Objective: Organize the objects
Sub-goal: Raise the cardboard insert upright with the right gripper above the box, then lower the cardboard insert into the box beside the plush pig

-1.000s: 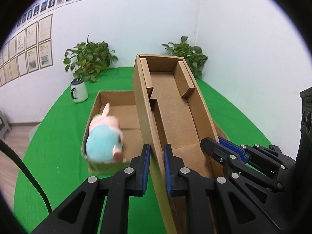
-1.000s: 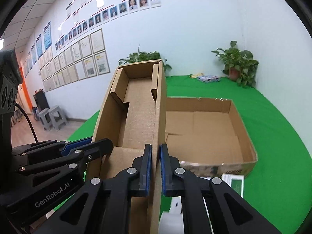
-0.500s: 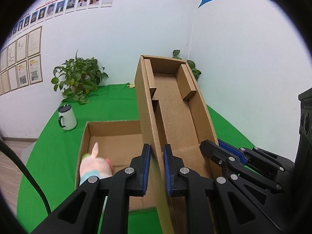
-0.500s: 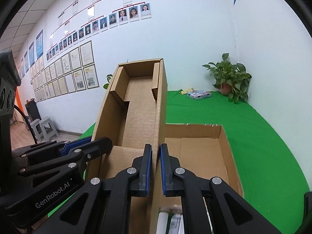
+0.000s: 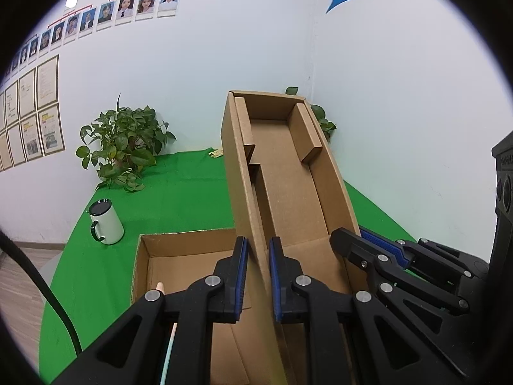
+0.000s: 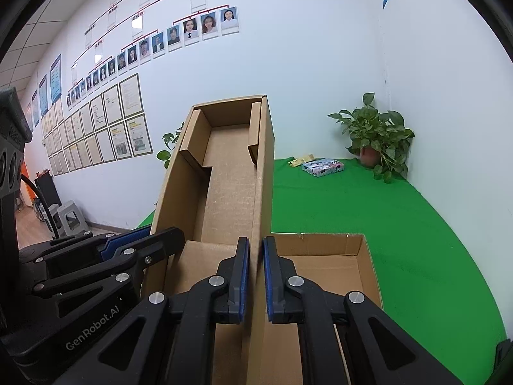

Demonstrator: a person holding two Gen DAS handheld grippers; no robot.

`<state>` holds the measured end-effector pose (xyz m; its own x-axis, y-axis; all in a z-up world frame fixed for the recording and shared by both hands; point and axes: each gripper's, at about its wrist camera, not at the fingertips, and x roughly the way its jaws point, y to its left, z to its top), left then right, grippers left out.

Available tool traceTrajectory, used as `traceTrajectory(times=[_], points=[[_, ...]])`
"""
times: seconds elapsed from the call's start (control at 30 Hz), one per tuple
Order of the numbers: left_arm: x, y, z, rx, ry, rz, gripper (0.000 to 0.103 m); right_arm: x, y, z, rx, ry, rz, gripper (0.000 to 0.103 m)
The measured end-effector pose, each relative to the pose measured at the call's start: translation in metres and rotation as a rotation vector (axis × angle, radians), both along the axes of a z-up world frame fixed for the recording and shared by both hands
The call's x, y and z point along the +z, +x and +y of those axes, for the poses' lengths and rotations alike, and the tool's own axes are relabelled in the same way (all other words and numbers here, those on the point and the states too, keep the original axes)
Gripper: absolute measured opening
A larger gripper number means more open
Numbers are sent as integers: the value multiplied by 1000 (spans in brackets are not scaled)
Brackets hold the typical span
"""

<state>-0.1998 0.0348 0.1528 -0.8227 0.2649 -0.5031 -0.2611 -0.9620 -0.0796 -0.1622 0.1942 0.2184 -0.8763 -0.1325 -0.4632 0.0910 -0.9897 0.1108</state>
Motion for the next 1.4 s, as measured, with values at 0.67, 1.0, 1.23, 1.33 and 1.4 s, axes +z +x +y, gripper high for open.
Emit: traceTrajectory(times=[0.67, 1.0, 1.23, 1.33, 1.4], points=[[-24, -70, -2, 23, -29, -113, 12, -27, -133, 13, -1, -32, -136, 6], [-51, -92, -4, 30, -50, -204, 12, -71, -191, 17, 18, -71, -224, 6], [-69, -95, -7, 52, -95, -243, 12, -109, -210, 16, 27, -106, -275, 6], [-78, -95, -9, 61, -124, -255, 12, -131, -211, 12, 26, -123, -300, 6], [-88, -96, -12, 65, -129, -278, 12, -145, -212, 8, 25, -135, -312, 6]])
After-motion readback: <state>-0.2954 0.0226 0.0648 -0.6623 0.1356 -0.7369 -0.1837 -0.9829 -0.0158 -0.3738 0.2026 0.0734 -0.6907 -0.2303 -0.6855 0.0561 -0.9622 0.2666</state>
